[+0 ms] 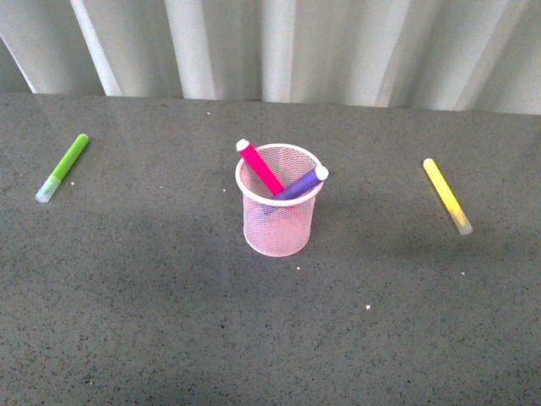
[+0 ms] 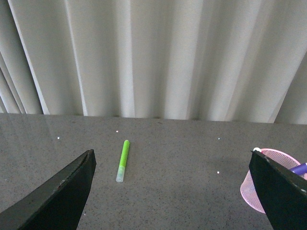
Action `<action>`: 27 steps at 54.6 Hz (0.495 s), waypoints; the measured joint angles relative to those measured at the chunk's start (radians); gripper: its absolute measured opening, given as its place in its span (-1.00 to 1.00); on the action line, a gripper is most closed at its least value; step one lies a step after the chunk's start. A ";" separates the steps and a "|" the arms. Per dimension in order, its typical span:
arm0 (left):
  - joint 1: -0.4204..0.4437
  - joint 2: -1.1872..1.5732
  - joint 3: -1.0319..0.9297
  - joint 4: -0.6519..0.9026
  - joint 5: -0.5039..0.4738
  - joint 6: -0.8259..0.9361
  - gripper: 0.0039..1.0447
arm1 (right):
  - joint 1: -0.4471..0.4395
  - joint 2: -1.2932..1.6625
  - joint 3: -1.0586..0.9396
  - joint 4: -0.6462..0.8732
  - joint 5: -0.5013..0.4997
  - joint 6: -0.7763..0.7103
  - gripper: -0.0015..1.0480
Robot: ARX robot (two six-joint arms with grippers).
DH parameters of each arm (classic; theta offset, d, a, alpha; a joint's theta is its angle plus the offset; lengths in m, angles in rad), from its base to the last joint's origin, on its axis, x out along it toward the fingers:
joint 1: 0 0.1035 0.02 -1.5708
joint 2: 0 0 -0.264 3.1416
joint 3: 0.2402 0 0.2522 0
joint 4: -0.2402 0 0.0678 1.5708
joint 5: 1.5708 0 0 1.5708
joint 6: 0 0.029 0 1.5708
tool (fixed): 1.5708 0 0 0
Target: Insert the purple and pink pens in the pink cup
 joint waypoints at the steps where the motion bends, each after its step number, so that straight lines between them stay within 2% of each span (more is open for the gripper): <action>1: 0.000 0.000 0.000 0.000 0.000 0.000 0.88 | 0.000 -0.007 -0.003 -0.005 0.003 0.000 -0.93; 27: 0.000 0.000 0.000 0.000 0.000 0.000 0.88 | 0.001 -0.181 -0.047 -0.109 0.003 0.000 -0.93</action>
